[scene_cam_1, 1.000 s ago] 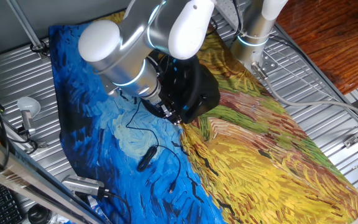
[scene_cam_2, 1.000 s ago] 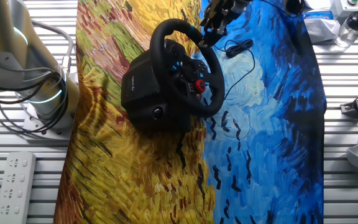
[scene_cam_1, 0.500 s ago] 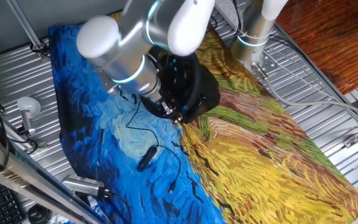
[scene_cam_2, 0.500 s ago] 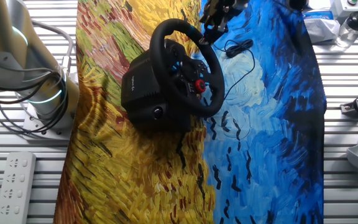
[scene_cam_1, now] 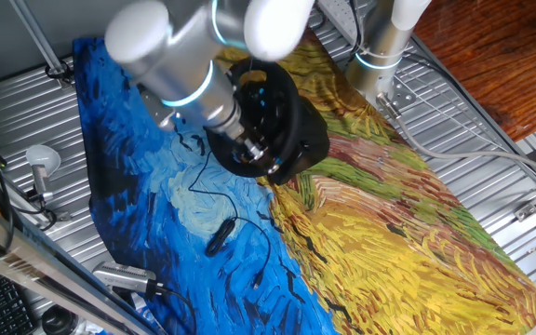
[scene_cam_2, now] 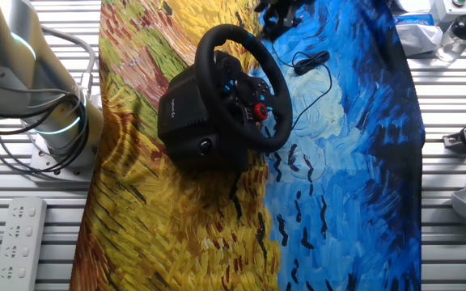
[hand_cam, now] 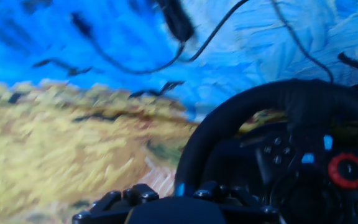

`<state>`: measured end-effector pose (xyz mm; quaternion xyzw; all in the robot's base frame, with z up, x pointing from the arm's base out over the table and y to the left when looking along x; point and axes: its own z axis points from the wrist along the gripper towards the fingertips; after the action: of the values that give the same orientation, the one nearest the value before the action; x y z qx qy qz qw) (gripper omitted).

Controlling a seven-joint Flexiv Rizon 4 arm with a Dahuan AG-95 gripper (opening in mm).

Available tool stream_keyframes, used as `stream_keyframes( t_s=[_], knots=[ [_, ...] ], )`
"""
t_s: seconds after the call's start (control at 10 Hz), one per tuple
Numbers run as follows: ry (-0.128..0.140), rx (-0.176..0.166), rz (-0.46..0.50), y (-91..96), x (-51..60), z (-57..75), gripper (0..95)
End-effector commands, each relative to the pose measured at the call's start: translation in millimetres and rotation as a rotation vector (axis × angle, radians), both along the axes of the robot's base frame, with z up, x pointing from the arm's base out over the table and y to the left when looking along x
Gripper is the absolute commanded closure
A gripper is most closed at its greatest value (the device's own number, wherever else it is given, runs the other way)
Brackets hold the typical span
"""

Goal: Rotate the steering wheel 90 degrees clockwise

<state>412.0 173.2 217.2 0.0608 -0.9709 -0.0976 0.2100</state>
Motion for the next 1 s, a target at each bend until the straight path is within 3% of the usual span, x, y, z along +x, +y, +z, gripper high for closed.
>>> stream_keyframes(
  t_s=[0.1,0.2,0.4,0.7,1.0],
  knots=[
    [0.004,0.014,0.019,4.4,-3.3,9.1,95.0],
    [-0.007,0.016,0.021,6.5,-4.1,12.9,95.0],
    [0.004,0.007,0.013,11.4,-4.8,19.5,95.0],
    [-0.008,0.009,0.004,14.6,-7.6,25.2,95.0],
    [-0.026,0.009,0.012,21.8,-18.0,39.4,95.0]
  ],
)
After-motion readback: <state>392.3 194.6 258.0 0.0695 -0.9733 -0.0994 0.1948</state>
